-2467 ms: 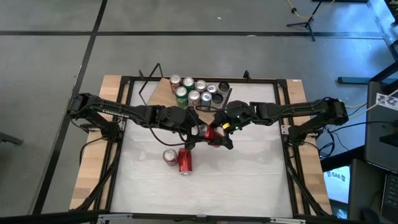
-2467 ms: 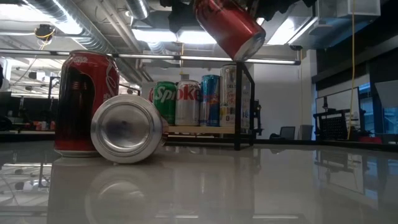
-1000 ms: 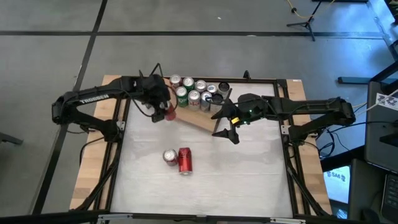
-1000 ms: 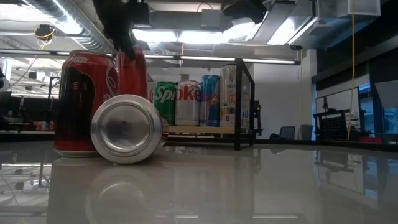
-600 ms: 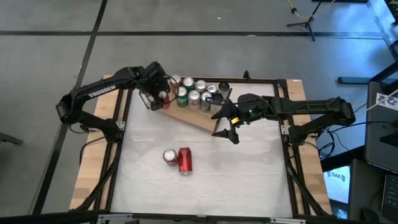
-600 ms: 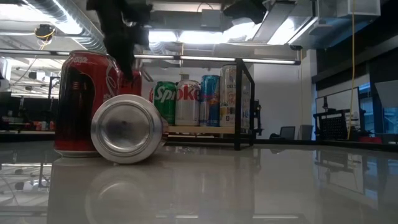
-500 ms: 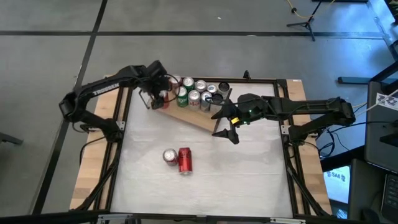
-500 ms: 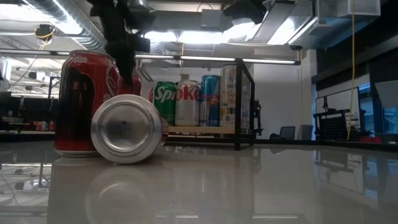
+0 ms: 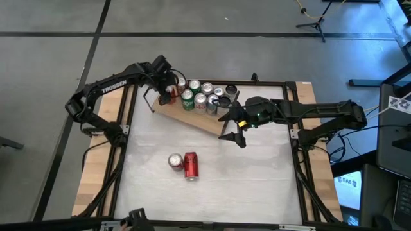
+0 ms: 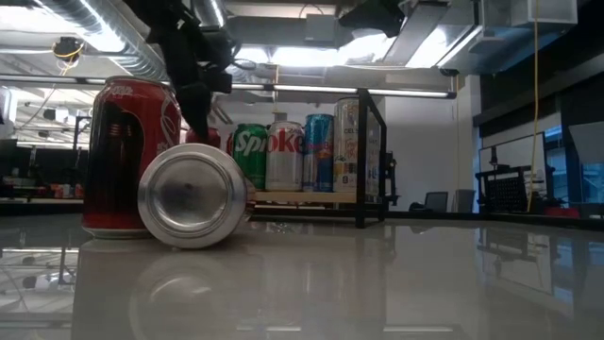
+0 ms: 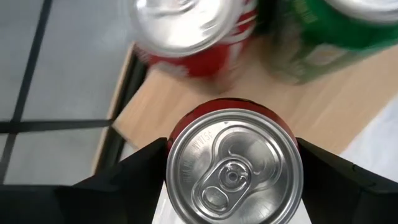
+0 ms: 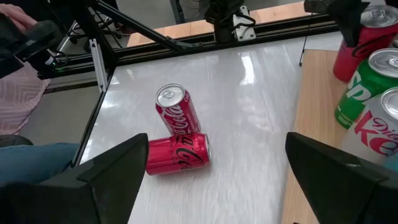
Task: Place canned beverage on shelf
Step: Put the left red black soda can on the shelf
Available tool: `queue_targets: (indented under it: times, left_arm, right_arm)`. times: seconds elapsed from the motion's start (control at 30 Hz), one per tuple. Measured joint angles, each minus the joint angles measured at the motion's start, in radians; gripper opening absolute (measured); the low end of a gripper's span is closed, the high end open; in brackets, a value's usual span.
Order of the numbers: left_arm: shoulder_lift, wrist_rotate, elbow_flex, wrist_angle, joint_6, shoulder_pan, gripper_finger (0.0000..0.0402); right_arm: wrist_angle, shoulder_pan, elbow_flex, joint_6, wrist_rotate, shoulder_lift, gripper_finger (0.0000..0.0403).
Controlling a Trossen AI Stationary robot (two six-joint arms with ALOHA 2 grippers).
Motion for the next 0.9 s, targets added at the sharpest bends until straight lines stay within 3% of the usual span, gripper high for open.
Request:
queue_targets:
  times: [0.3, 0.63, 0.9]
  left_arm:
    - [0.0, -0.002, -0.001, 0.002, 0.002, 0.043, 0.0289]
    - [0.001, 0.014, -0.005, 0.03, 0.003, 0.042, 0.0324]
    - [0.001, 0.008, -0.005, 0.048, -0.005, 0.04, 0.033]
  right_arm:
    - [0.0, 0.0, 0.0, 0.0, 0.0, 0.0, 0.0372]
    - [0.0, 0.0, 0.0, 0.0, 0.0, 0.0, 0.0372]
    - [0.0, 0.0, 0.0, 0.0, 0.0, 0.0, 0.0372]
